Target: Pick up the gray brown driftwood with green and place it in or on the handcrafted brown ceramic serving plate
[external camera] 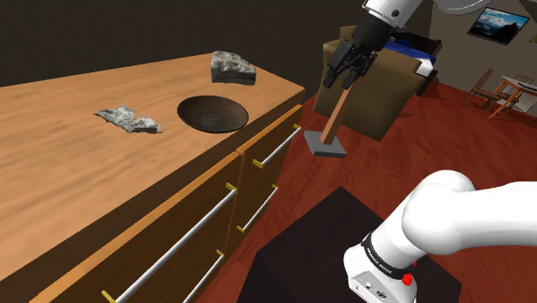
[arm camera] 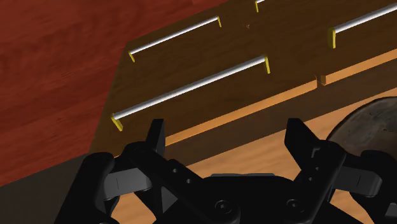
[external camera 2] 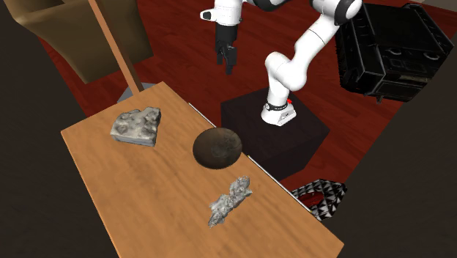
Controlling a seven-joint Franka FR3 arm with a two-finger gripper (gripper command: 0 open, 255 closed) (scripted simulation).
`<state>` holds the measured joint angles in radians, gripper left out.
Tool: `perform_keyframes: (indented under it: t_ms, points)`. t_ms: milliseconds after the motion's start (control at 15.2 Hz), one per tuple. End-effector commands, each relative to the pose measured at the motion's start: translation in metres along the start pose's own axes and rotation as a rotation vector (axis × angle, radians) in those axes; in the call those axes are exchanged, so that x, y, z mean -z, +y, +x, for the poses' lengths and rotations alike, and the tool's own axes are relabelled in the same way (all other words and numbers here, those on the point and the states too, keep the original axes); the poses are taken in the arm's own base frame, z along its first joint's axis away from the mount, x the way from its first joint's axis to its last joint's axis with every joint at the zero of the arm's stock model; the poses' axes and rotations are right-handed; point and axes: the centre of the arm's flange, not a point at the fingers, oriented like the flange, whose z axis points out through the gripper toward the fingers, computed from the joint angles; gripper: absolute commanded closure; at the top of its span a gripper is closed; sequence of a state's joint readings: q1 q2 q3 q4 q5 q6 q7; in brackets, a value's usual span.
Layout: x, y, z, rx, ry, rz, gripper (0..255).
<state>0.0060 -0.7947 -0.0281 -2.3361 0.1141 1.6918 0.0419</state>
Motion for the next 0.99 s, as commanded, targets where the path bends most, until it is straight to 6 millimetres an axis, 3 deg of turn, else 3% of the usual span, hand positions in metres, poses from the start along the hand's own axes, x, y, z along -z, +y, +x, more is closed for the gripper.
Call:
perform_keyframes:
  t_ms: [0, 924]
  points:
    - [0.000, 0.000, 0.000, 0.000, 0.000, 0.000, 0]
    - [-0.059, -0.158, 0.075, 0.017, -0.097, 0.041, 0]
